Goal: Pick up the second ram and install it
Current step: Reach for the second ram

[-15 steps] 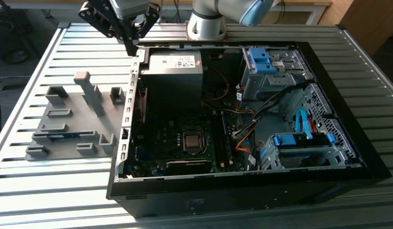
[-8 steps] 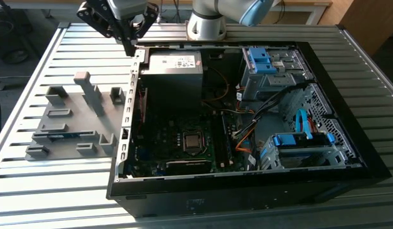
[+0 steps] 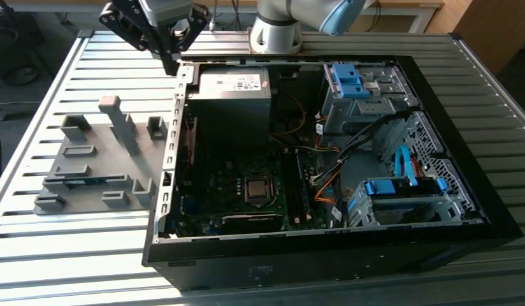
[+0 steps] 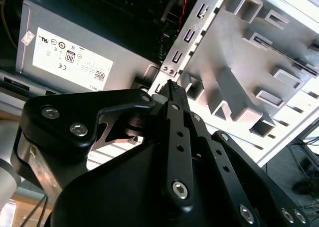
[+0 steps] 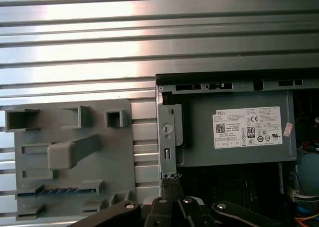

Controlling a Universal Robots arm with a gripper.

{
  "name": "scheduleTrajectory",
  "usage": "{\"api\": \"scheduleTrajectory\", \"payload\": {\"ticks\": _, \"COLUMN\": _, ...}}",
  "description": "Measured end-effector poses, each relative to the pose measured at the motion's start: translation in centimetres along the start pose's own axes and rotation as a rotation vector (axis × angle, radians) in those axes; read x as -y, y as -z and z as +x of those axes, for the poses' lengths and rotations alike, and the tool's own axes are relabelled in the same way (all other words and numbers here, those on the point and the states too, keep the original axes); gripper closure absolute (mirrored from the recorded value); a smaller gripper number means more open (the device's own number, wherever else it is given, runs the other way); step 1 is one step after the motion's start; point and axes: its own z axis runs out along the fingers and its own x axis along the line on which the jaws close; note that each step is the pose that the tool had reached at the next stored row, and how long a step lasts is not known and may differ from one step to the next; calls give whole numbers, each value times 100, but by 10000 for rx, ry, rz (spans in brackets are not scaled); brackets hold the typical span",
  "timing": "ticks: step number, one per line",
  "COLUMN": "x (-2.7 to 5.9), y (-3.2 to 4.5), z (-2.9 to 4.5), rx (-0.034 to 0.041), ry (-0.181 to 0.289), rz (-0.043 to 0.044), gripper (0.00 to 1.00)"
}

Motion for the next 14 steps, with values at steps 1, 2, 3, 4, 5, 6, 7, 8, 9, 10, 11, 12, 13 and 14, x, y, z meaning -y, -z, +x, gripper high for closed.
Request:
{"api": "scheduleTrajectory", "payload": {"ticks": 1, "x": 1, "y": 0, "z": 7, "rx": 1, "ry": 1, "rz": -1, "gripper": 89}}
{"api": "scheduleTrajectory", "payload": {"ticks": 2, "x": 1, "y": 0, "z": 15, "rx": 0, "ry": 1, "rz": 0, "gripper": 89}}
{"api": "scheduleTrajectory", "payload": {"ticks": 3, "x": 2, "y": 0, "z": 24, "rx": 0, "ry": 0, "rz": 0, "gripper": 89}}
{"api": "scheduleTrajectory", "payload": {"ticks": 4, "x": 3, "y": -1, "z": 34, "rx": 0, "ry": 0, "rz": -1, "gripper": 89}}
{"api": "scheduleTrajectory", "payload": {"ticks": 5, "x": 3, "y": -1, "z": 42, "rx": 0, "ry": 0, "rz": 0, "gripper": 89}}
{"api": "scheduleTrajectory", "payload": {"ticks": 6, "x": 4, "y": -1, "z": 50, "rx": 1, "ry": 0, "rz": -1, "gripper": 89}}
{"api": "scheduleTrajectory", "payload": {"ticks": 7, "x": 4, "y": -1, "z": 59, "rx": 0, "ry": 0, "rz": 0, "gripper": 89}}
{"api": "scheduleTrajectory", "payload": {"ticks": 8, "x": 5, "y": -1, "z": 66, "rx": 0, "ry": 0, "rz": 0, "gripper": 89}}
{"api": "scheduleTrajectory", "payload": {"ticks": 9, "x": 6, "y": -1, "z": 73, "rx": 1, "ry": 0, "rz": -1, "gripper": 89}}
{"api": "scheduleTrajectory", "payload": {"ticks": 10, "x": 6, "y": -1, "z": 80, "rx": 1, "ry": 0, "rz": -1, "gripper": 89}}
{"api": "scheduleTrajectory", "payload": {"ticks": 11, "x": 7, "y": -1, "z": 87, "rx": 0, "ry": 0, "rz": 0, "gripper": 89}}
{"api": "scheduleTrajectory", "payload": {"ticks": 12, "x": 7, "y": -1, "z": 94, "rx": 0, "ry": -1, "rz": -1, "gripper": 89}}
{"api": "scheduleTrajectory", "payload": {"ticks": 13, "x": 8, "y": -1, "z": 102, "rx": 0, "ry": 0, "rz": 0, "gripper": 89}}
{"api": "scheduleTrajectory", "payload": {"ticks": 14, "x": 8, "y": -1, "z": 109, "rx": 0, "ry": 0, "rz": 0, "gripper": 89}}
